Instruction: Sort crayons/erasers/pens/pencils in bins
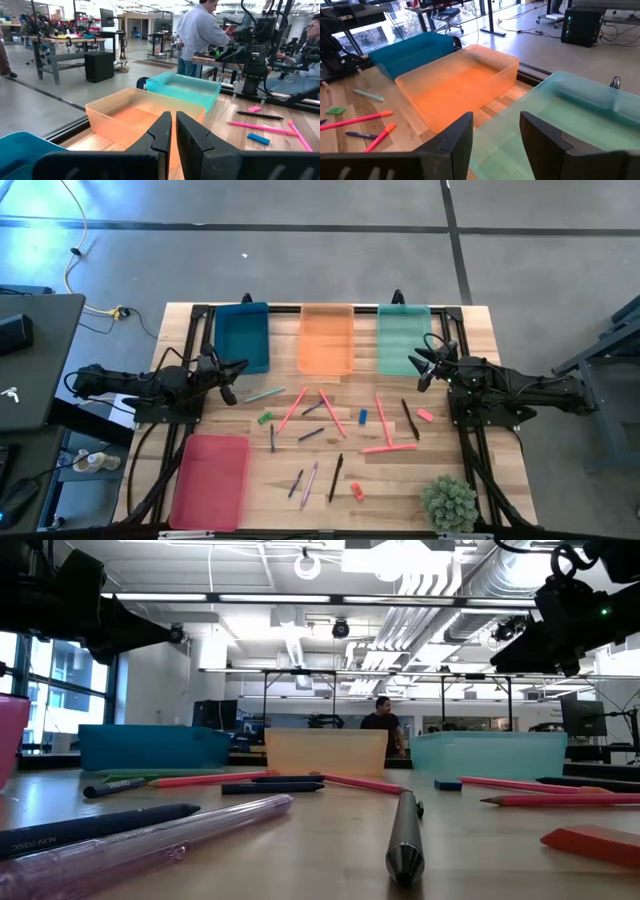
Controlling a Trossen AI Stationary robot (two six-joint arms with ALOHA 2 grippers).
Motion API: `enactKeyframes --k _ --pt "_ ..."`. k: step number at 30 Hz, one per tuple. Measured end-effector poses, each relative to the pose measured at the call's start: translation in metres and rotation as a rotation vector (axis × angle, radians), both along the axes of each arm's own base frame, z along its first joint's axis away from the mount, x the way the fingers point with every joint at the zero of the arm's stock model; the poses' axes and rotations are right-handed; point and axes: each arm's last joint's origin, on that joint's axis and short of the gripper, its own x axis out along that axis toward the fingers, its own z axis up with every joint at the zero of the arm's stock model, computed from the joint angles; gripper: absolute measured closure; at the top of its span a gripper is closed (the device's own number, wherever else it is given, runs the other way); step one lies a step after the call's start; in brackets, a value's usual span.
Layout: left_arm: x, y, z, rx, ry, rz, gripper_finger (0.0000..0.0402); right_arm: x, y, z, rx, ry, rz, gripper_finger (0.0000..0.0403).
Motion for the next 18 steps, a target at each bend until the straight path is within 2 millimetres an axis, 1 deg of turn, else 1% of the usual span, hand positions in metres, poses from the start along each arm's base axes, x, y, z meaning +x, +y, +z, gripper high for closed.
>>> enactKeyframes --k 5,9,13,18 --pt "0.000 0.000 0.000 0.000 0.000 -0.002 0.0385 0.000 0.000 0.000 -0.002 0.003 0.000 0.0247" --pt "0.000 0.000 0.000 0.000 0.000 -0.002 0.0385 -0.002 0.000 0.008 0.001 0.003 0.003 0.0237" --pt "0.000 0.000 0.000 0.000 0.000 -0.002 0.0385 -0.006 0.001 0.018 0.056 0.010 0.012 0.0212" --pt "0.000 0.000 0.000 0.000 0.000 -0.003 0.0385 -0.009 0.002 0.031 0.175 0.043 -0.017 0.0179"
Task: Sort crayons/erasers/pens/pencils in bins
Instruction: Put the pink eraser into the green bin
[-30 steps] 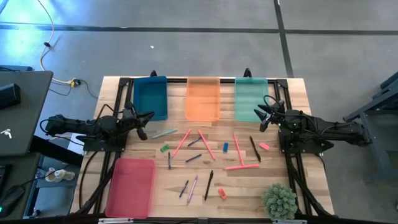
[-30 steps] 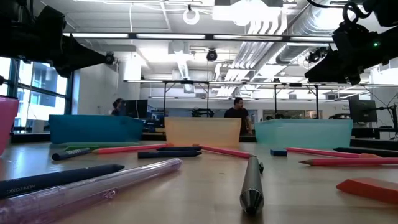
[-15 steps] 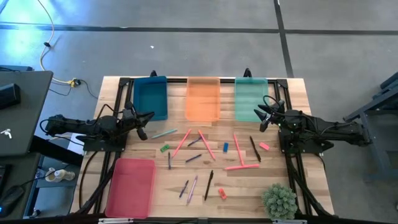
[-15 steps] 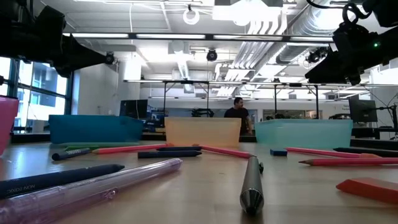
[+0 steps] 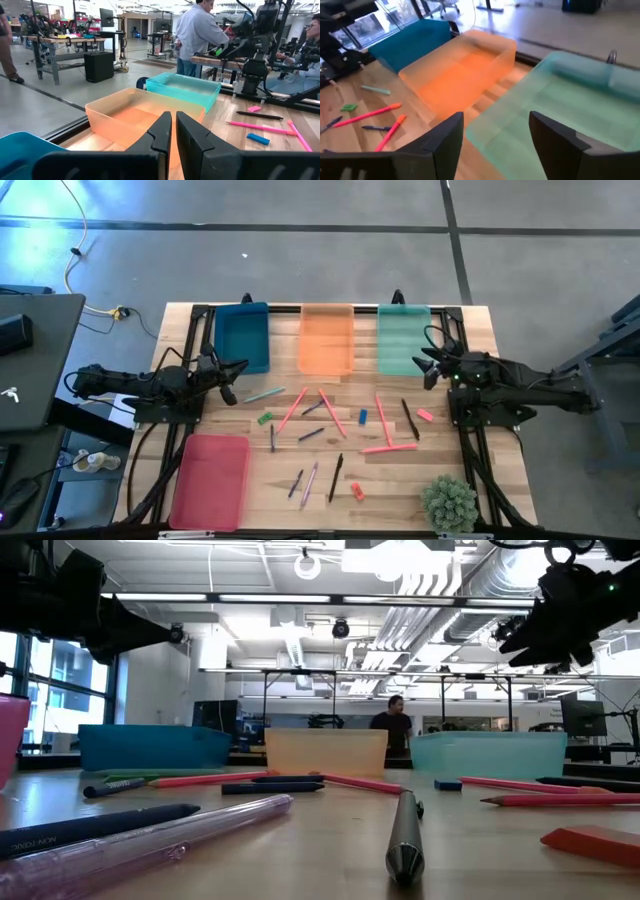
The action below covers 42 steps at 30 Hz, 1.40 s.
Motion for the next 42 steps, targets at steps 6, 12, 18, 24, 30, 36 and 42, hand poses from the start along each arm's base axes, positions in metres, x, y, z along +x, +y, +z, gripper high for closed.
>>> enactKeyframes --k 6,12,18,24,30,36,42 --pt "0.000 0.000 0.000 0.000 0.000 0.000 0.0385 0.007 0.001 0.024 0.104 0.057 0.019 0.0171" --pt "0.000 0.000 0.000 0.041 0.028 0.001 0.0385 0.019 0.000 0.037 0.149 0.255 0.023 0.0171" --pt "0.000 0.000 0.001 0.050 0.028 0.002 0.0385 0.031 0.002 0.043 0.309 0.494 0.033 0.0171" --pt "0.000 0.000 0.001 0.050 0.025 0.004 0.0385 0.043 0.007 0.018 0.523 0.670 0.125 0.0171" --pt "0.000 0.000 0.001 0.050 0.024 0.004 0.0385 0.048 0.007 -0.004 0.572 0.781 0.114 0.0171" --pt "0.000 0.000 0.001 0.046 0.021 0.000 0.0385 0.049 0.008 -0.011 0.617 0.829 0.126 0.0171" --pt "0.000 0.000 0.001 0.044 0.020 -0.002 0.0385 0.055 0.008 -0.017 0.604 0.898 0.167 0.0171"
